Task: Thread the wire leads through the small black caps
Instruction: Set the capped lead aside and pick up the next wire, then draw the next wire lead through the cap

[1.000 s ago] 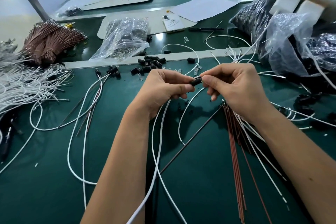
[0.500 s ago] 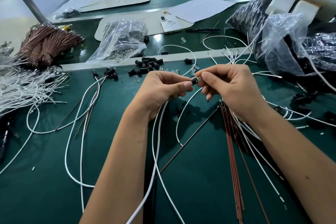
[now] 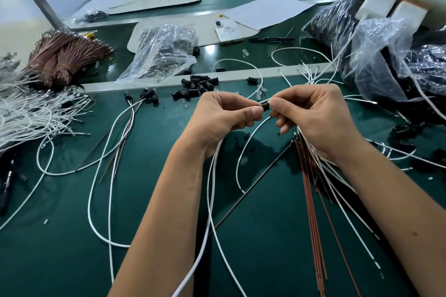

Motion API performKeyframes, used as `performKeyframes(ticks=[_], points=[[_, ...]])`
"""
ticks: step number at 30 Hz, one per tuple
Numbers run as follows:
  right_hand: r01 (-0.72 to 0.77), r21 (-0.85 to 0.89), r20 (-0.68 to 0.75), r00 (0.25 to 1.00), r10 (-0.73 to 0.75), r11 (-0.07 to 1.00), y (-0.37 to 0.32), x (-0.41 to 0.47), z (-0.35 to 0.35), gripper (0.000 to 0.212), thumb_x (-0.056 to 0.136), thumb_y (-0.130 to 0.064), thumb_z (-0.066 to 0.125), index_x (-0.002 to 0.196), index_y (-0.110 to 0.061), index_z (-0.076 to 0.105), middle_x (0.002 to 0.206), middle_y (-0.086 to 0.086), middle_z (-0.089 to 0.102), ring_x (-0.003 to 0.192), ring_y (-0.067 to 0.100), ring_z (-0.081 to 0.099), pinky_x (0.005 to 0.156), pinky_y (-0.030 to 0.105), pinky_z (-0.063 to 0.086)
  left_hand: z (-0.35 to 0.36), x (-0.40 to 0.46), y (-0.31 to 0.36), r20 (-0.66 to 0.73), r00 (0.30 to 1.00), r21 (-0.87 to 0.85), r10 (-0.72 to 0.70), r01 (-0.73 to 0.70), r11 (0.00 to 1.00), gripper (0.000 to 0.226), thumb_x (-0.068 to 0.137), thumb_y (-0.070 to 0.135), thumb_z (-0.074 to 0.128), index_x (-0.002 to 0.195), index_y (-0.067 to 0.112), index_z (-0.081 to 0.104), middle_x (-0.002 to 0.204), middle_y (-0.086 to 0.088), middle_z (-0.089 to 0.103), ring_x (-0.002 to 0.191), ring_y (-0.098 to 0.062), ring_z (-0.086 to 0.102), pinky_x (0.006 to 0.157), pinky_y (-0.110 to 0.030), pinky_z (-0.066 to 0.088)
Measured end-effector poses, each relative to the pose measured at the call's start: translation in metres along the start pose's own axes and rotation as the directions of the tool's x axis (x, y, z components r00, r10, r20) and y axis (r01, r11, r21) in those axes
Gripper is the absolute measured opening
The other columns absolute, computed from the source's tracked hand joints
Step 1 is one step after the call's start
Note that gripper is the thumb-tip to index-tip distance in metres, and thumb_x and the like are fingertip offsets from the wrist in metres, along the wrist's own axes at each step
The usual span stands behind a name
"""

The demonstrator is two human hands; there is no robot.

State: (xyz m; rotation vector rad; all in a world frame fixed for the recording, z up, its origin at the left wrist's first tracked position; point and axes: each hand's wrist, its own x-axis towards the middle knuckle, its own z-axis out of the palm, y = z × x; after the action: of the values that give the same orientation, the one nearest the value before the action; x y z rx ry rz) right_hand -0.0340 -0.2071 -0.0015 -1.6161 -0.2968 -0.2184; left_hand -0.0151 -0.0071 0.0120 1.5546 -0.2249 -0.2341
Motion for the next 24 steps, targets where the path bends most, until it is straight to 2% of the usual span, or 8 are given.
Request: performKeyframes(ticks=[6, 13, 18, 24], points=[[0.052, -0.068, -0.019, 0.998, -0.053, 0.996, 0.001, -0.001, 0.002, 0.003, 0.092, -0.009, 0.078, 0.09, -0.008, 0.08, 0.071, 0.014, 0.072, 0.056, 0.022, 0.066, 0.055, 0.029, 0.059, 0.001, 0.0, -0.001, -0.025, 0.999, 0.014, 0.028, -0.028, 1.0, 0.006, 0.079, 0.003, 0.081, 0.084, 0.003, 0.077, 0.074, -0.014, 0.073, 0.06, -0.013, 0.061, 0.057, -0.018, 0.047], [0.055, -0.004, -0.003, 0.998, -0.055, 0.998, -0.001, -0.002, 0.0, 0.004, 0.091, -0.007, 0.076, 0.093, -0.008, 0.079, 0.073, 0.016, 0.073, 0.058, 0.021, 0.067, 0.056, 0.027, 0.059, 0.001, 0.001, -0.002, -0.002, 1.0, -0.028, 0.024, -0.024, 0.999, 0.006, 0.081, 0.003, 0.08, 0.081, 0.008, 0.078, 0.074, -0.012, 0.073, 0.06, -0.012, 0.061, 0.059, -0.019, 0.049], [0.006, 0.011, -0.088, 0.996, -0.005, 1.0, 0.004, -0.003, 0.007, 0.007, 0.093, -0.005, 0.075, 0.09, -0.01, 0.079, 0.071, 0.012, 0.073, 0.057, 0.019, 0.067, 0.055, 0.025, 0.057, 0.008, 0.003, -0.004, -0.062, 0.99, 0.085, 0.127, -0.122, 0.989, 0.015, 0.078, 0.002, 0.084, 0.09, -0.003, 0.076, 0.066, -0.006, 0.071, 0.059, -0.014, 0.062, 0.059, -0.021, 0.048], [0.011, -0.009, -0.081, 0.997, -0.012, 1.0, 0.002, -0.003, 0.005, 0.008, 0.091, -0.006, 0.077, 0.089, -0.013, 0.08, 0.072, 0.011, 0.074, 0.057, 0.02, 0.068, 0.056, 0.025, 0.058, 0.011, 0.003, -0.006, -0.09, 0.981, 0.098, 0.173, -0.164, 0.982, 0.017, 0.077, 0.0, 0.084, 0.09, -0.006, 0.076, 0.065, -0.004, 0.071, 0.058, -0.012, 0.062, 0.058, -0.019, 0.047]])
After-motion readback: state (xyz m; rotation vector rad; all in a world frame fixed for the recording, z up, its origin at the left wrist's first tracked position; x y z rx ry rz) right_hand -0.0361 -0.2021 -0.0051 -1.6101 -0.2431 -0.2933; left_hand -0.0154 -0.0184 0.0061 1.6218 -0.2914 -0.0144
